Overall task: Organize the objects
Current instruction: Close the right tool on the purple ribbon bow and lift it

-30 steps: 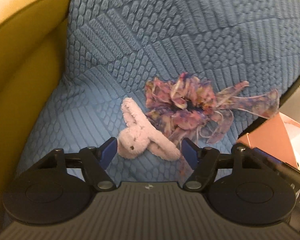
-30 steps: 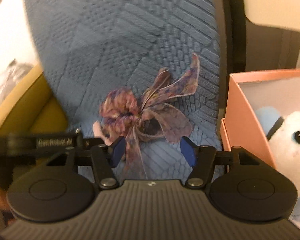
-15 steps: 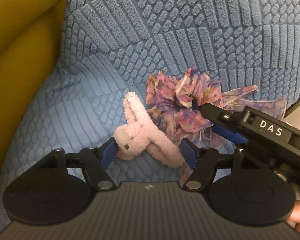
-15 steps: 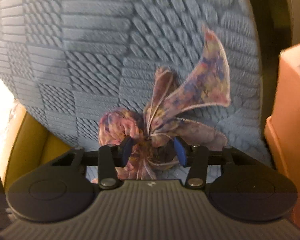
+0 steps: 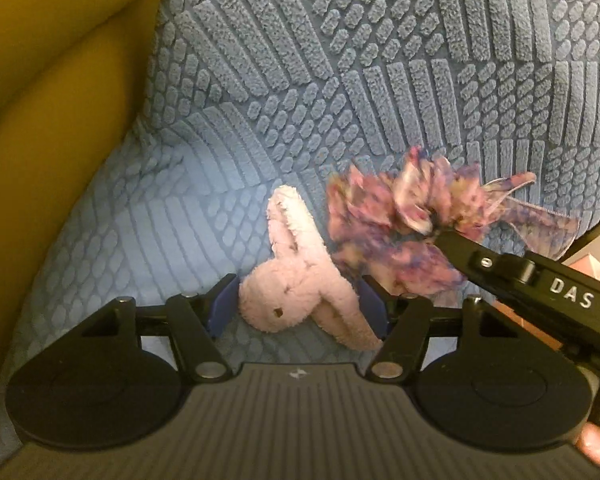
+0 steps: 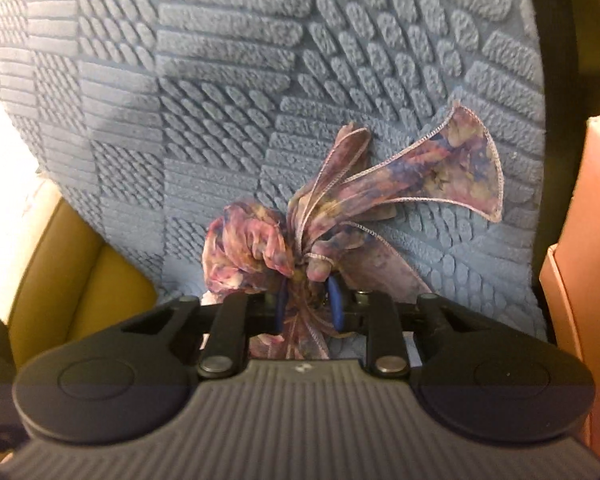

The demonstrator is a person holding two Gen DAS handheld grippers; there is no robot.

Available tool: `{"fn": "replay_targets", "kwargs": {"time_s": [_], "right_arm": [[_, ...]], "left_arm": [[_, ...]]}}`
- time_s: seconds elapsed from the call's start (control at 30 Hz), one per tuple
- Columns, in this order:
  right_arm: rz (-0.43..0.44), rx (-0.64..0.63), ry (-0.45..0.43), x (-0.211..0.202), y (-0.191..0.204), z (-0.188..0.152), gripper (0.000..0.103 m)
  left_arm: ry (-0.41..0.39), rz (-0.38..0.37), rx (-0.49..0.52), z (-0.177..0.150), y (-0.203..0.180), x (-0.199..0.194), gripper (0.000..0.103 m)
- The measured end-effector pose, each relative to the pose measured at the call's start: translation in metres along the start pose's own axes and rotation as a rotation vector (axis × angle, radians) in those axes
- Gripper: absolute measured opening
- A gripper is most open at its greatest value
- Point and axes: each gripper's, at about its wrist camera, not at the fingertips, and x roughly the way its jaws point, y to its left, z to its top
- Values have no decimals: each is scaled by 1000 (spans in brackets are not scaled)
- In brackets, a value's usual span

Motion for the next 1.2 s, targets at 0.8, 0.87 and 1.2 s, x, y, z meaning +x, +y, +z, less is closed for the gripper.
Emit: {"fn": "replay_targets", "kwargs": {"time_s": [0.8,0.87,1.2], "right_arm": [[-128,-327,-30,-46,23,-3,75],[-114,-351,-29,-42,27,-4,79],[-107,-311,70,7,22,-12,84]], "left_arm": [[23,56,133,-7,16,-38,70],[24,55,132,-4,17,-34,70],[20,54,128,-5,25,-22,70]]}}
